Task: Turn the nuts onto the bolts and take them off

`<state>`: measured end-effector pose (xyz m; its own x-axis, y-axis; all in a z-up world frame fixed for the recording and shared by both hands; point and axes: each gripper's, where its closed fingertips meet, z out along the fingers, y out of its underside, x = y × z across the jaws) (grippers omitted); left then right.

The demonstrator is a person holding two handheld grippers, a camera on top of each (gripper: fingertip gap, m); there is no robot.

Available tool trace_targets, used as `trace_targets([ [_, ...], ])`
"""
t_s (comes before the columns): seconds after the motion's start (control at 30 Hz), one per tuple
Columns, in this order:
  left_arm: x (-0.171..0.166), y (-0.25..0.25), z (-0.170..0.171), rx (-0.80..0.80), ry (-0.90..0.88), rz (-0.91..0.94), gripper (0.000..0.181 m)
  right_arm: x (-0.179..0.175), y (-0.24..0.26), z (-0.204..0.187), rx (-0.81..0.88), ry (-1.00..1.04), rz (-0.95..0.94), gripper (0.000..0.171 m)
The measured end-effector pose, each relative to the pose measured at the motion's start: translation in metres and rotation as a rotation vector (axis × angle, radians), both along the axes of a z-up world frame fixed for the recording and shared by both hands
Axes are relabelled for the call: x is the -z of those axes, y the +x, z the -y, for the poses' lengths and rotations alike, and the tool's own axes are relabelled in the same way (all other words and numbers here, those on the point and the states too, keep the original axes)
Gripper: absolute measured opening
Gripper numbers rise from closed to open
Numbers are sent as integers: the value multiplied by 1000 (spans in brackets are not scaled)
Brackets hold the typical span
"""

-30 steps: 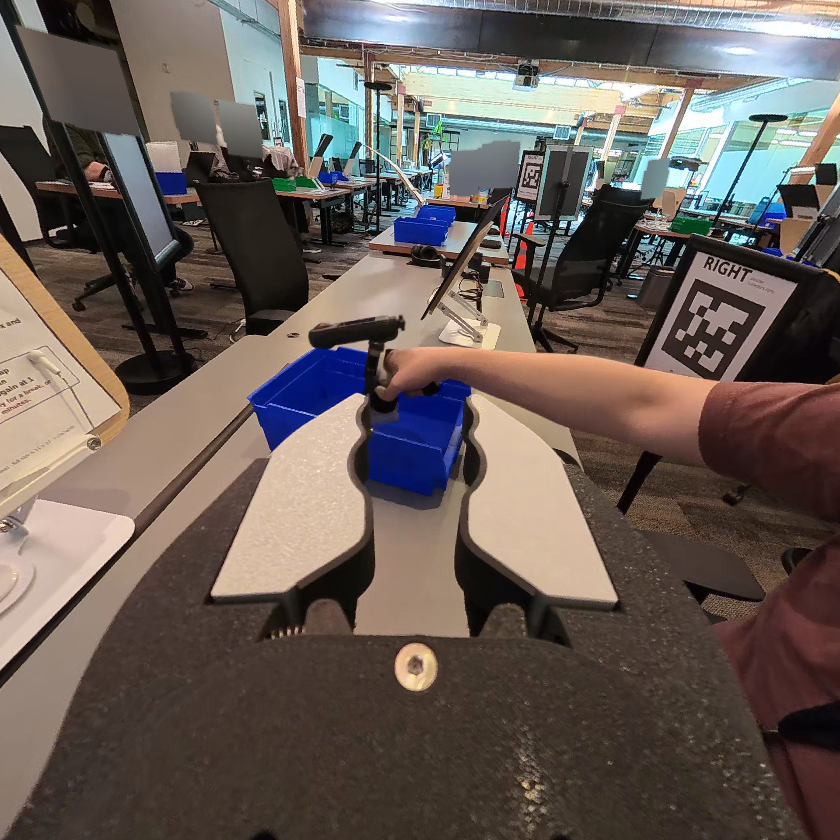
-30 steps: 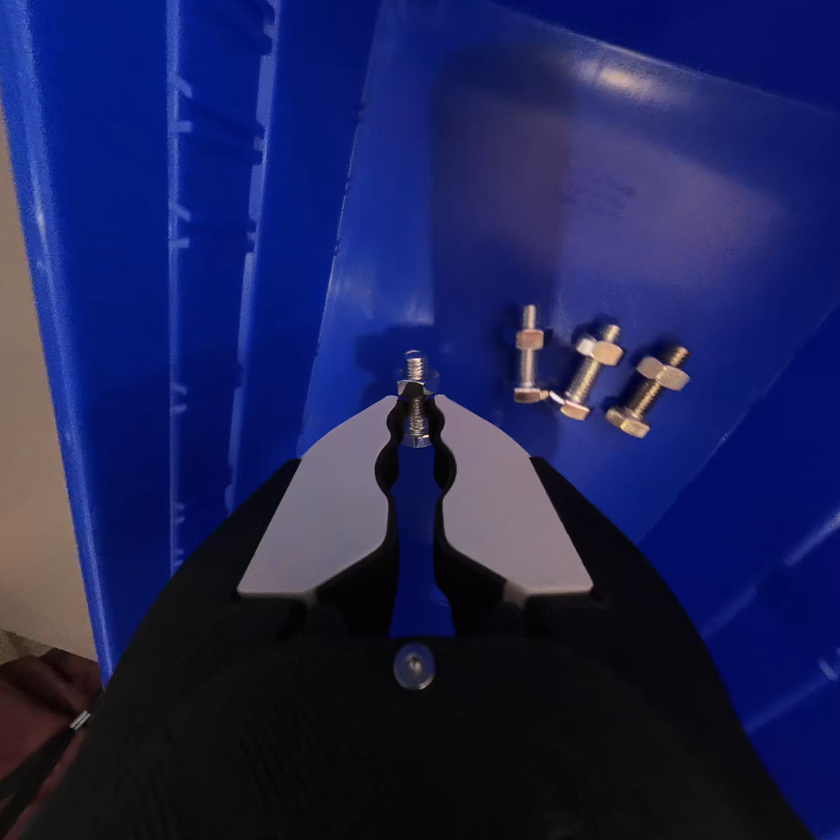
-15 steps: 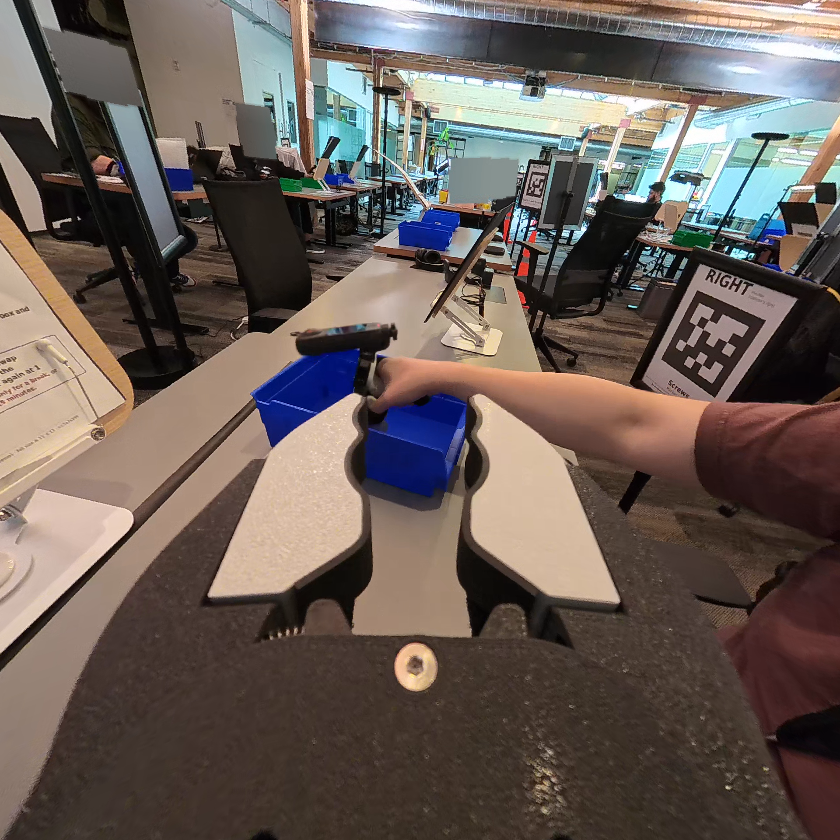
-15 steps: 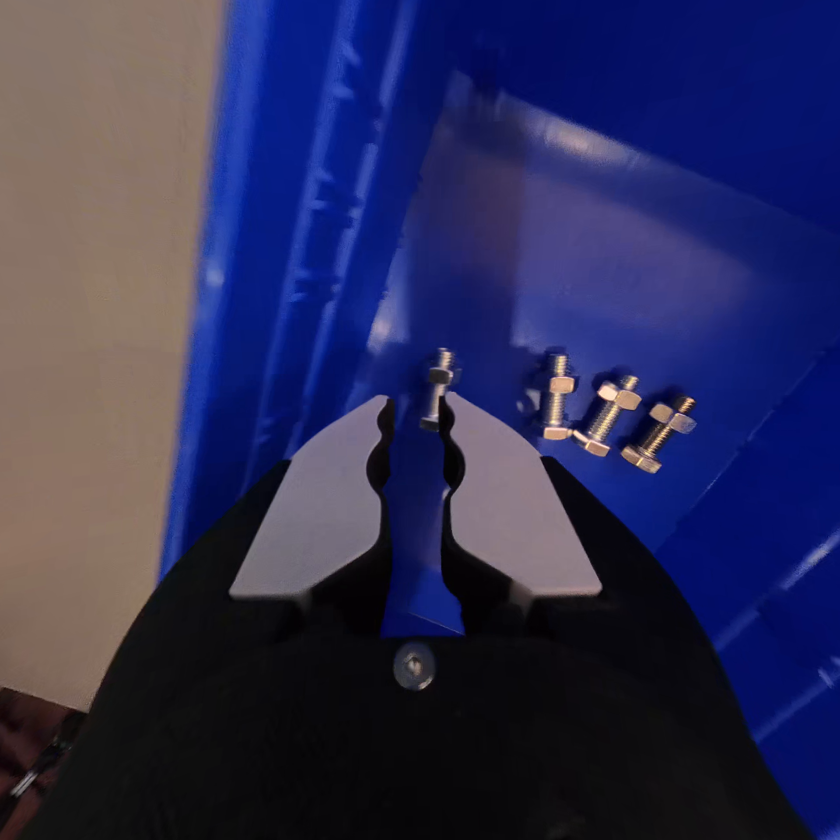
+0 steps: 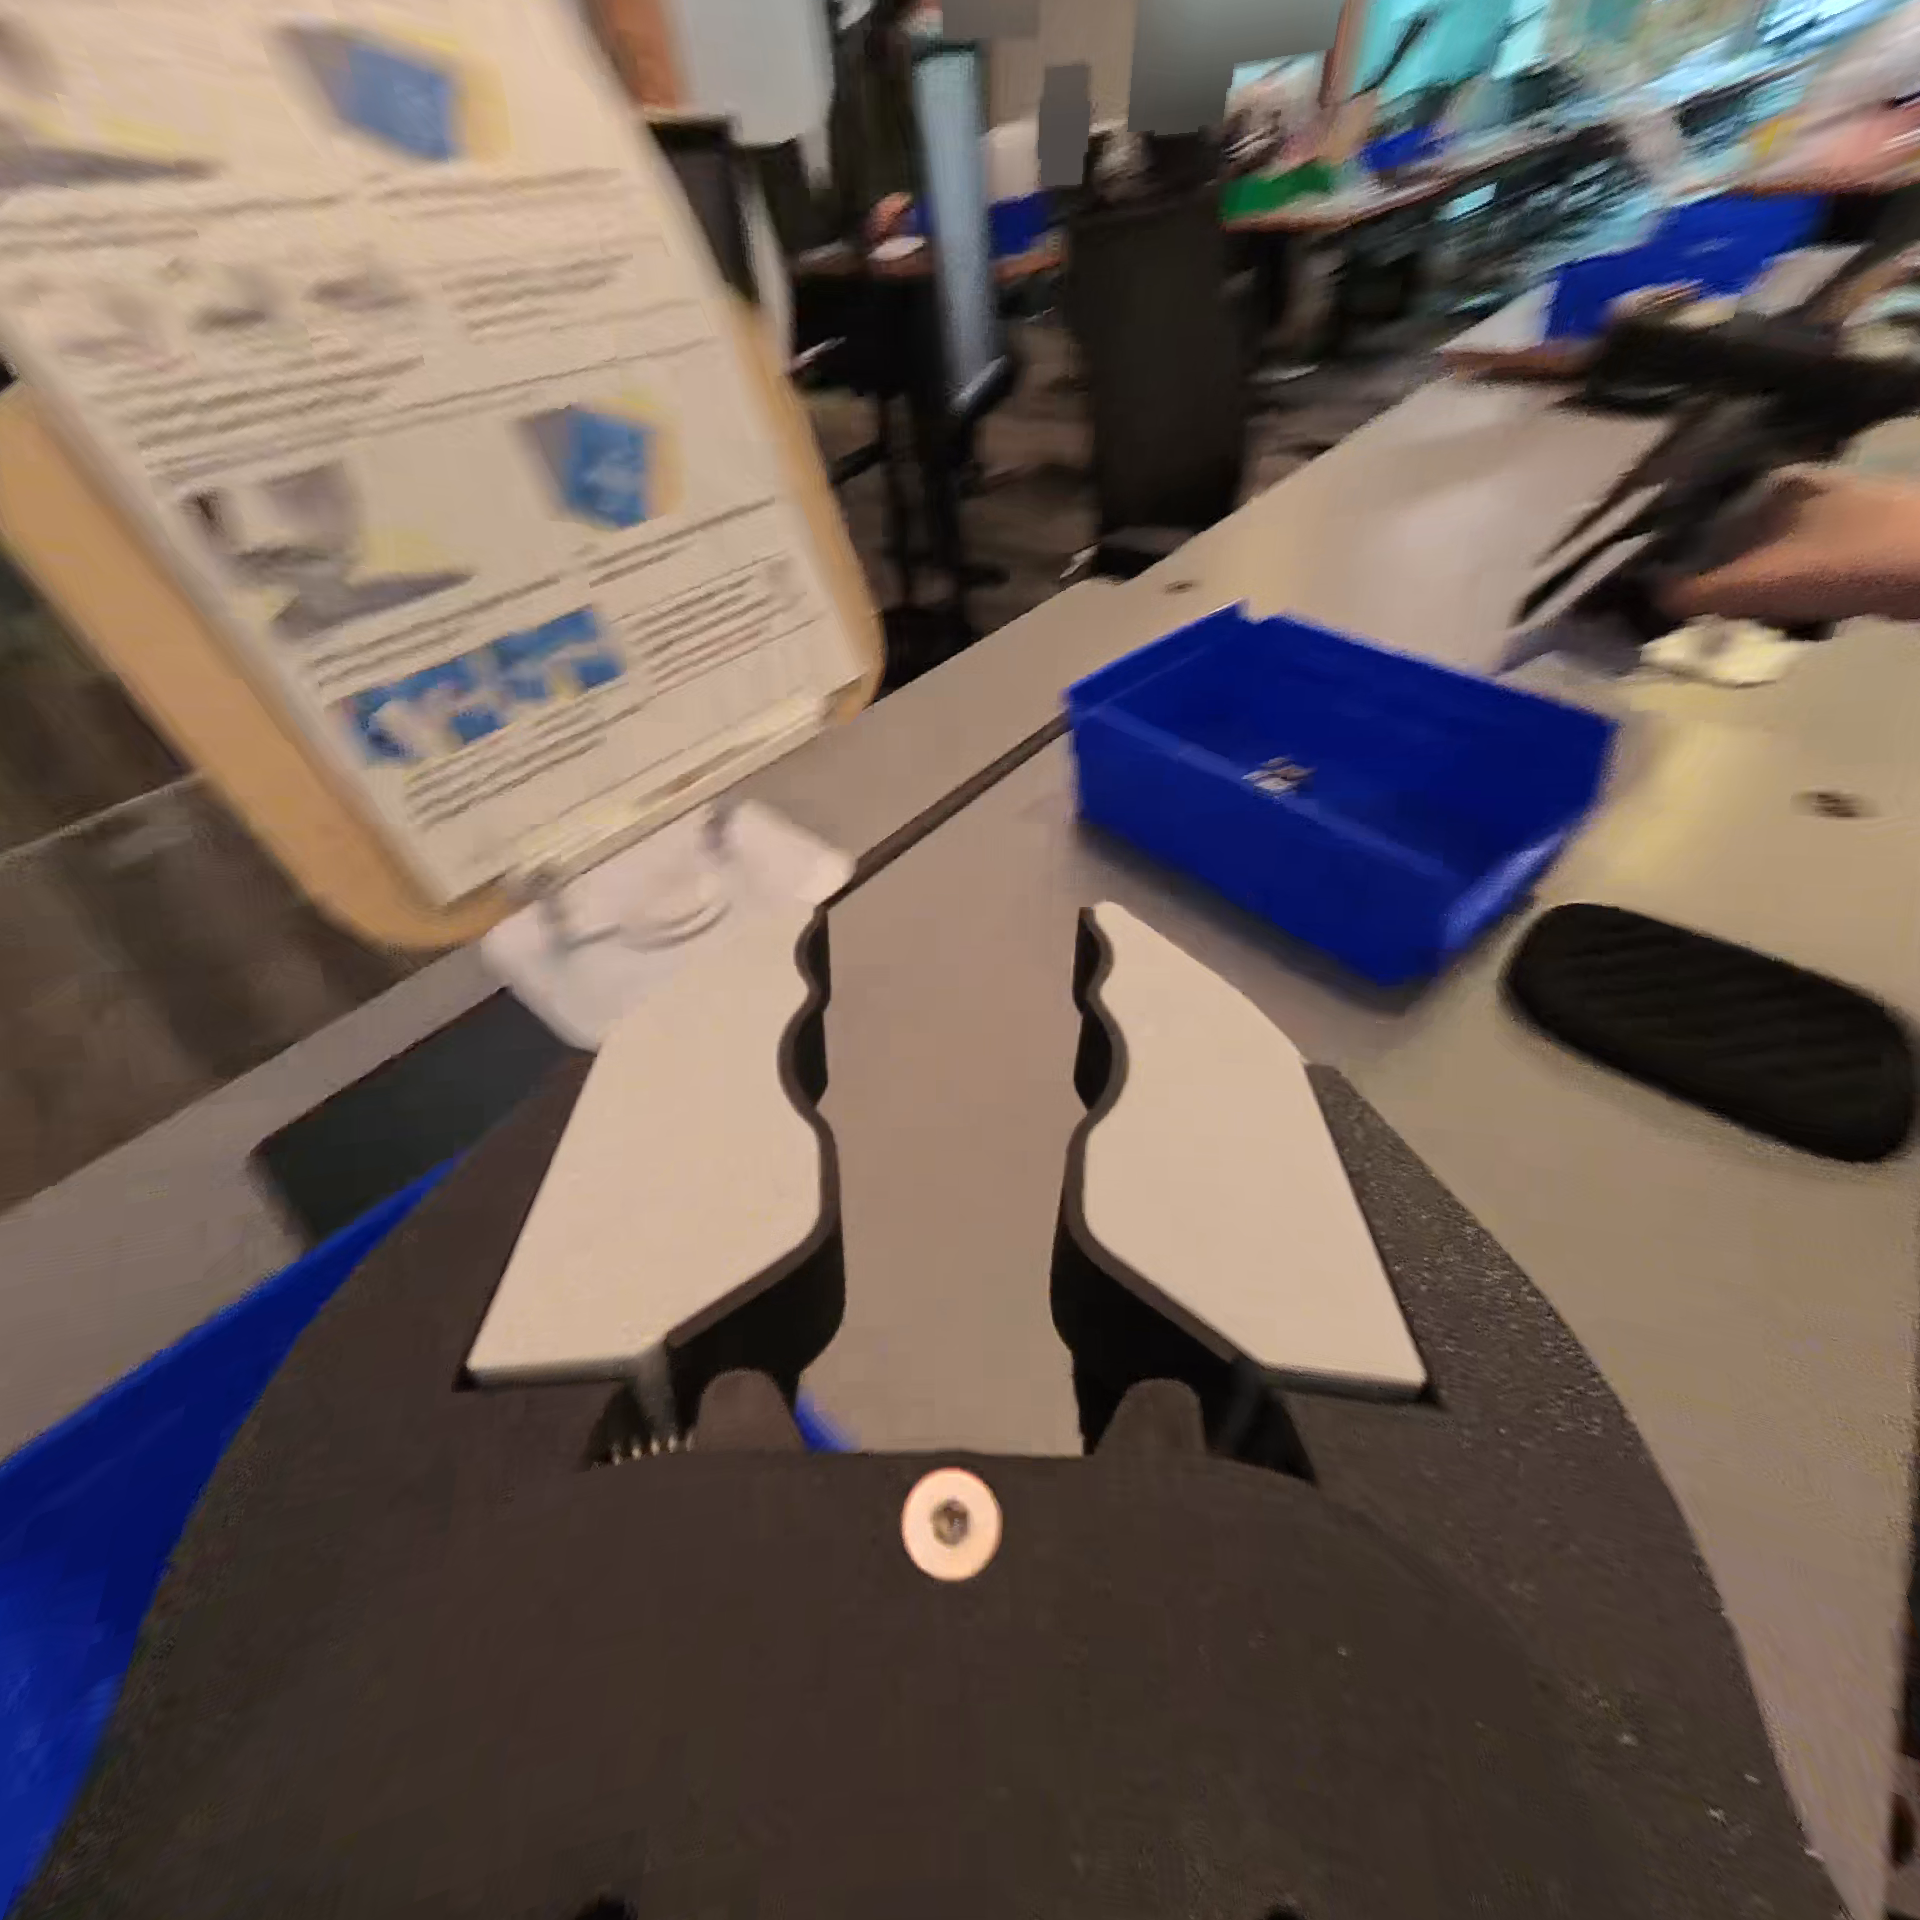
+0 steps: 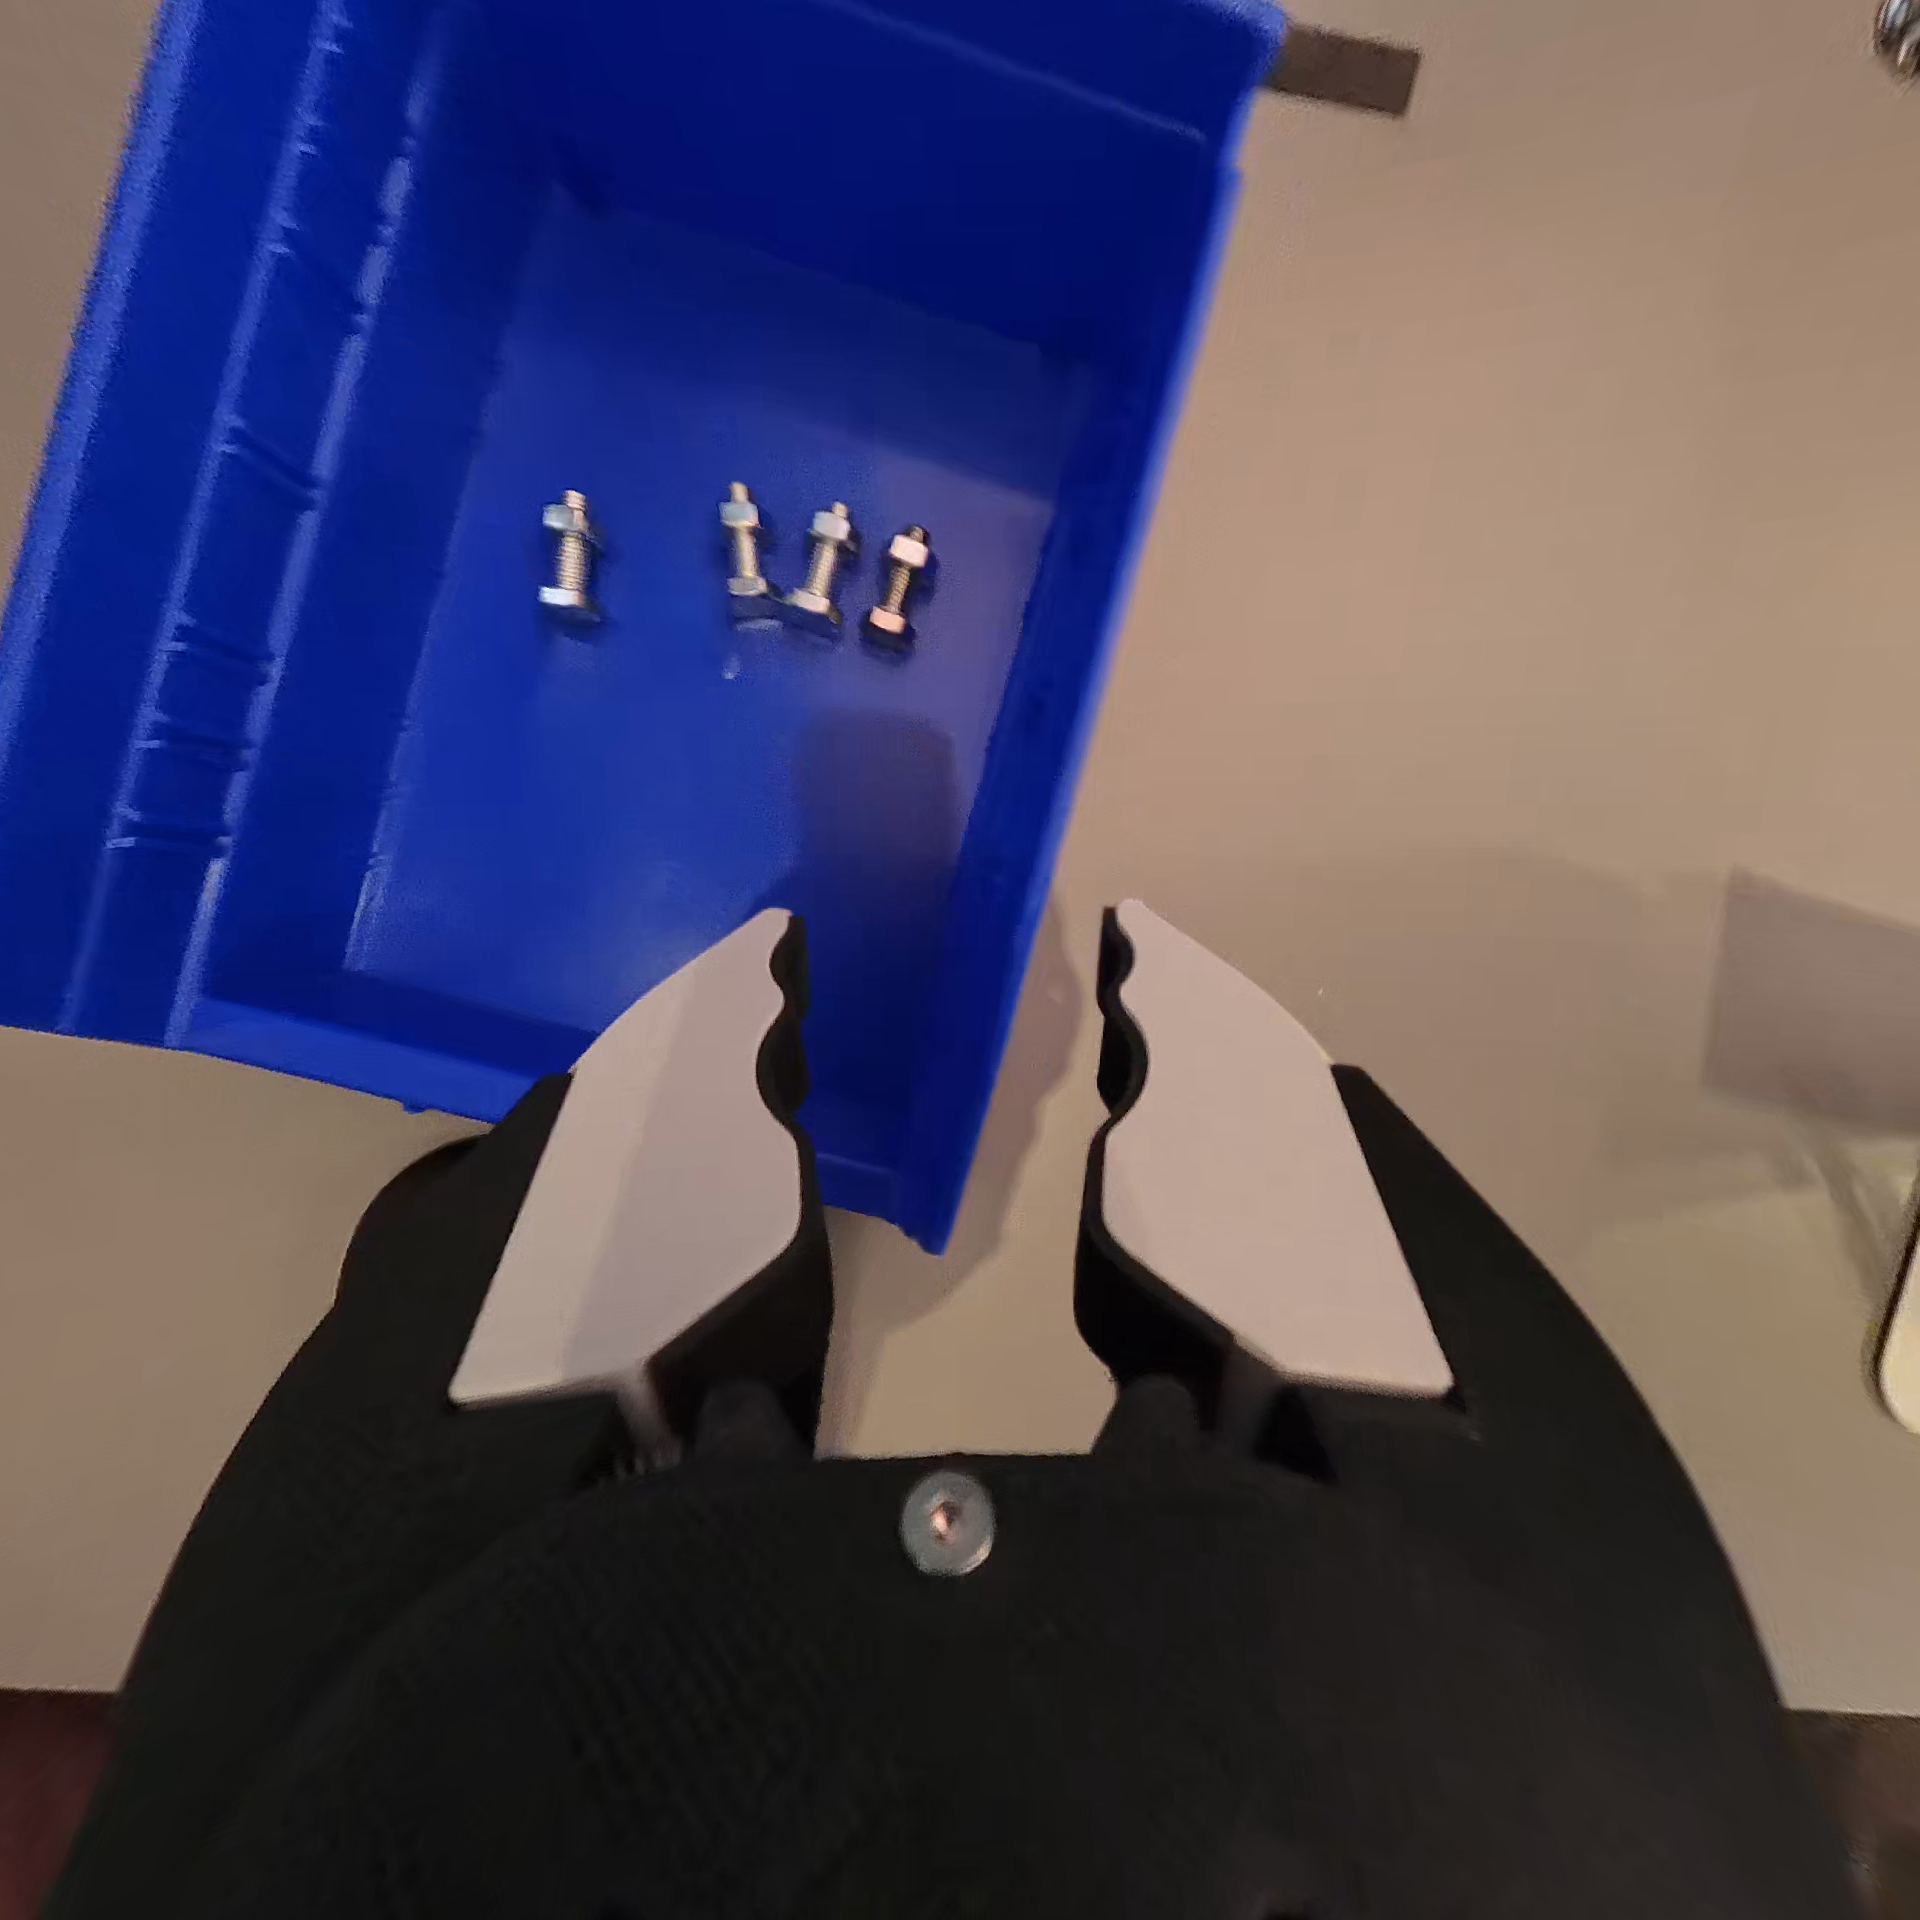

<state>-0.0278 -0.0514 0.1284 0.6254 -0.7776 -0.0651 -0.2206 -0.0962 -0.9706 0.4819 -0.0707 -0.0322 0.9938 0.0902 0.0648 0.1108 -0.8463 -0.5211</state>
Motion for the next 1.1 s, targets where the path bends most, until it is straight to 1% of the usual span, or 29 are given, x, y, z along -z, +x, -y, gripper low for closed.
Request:
trace_targets([
  [0.1,34,-74,-13,-210,-111,-97,47,15,11,6,39,-24,-101,57],
  [0.17,63,-131,-14,-370,-180,-215,51,25,11,8,53,-48,-163,57],
  [0.23,84,-182,-11,-506,-227,-273,56,35,14,10,69,-81,-173,58],
  [0.27,93,-200,-6,-541,-267,-257,58,39,16,11,72,-97,-163,58],
  [0.3,101,-213,-1,-557,-313,-209,56,43,17,12,75,-114,-159,58],
  [0.37,110,-234,8,-572,-376,-83,56,51,17,14,84,-147,-163,58],
  [0.43,118,-251,16,-587,-413,0,57,56,18,16,93,-167,-166,58],
  [0.57,133,-272,28,-591,-488,81,60,60,14,16,104,-178,-205,57],
  [0.7,139,-275,35,-559,-530,139,62,60,12,17,114,-194,-220,57],
  [0.83,148,-271,38,-546,-538,117,66,60,11,14,122,-200,-224,54],
  [0.97,158,-262,36,-519,-569,142,67,75,14,17,141,-263,-204,51],
  [1.1,165,-251,31,-503,-585,141,69,93,16,21,163,-341,-211,43],
])
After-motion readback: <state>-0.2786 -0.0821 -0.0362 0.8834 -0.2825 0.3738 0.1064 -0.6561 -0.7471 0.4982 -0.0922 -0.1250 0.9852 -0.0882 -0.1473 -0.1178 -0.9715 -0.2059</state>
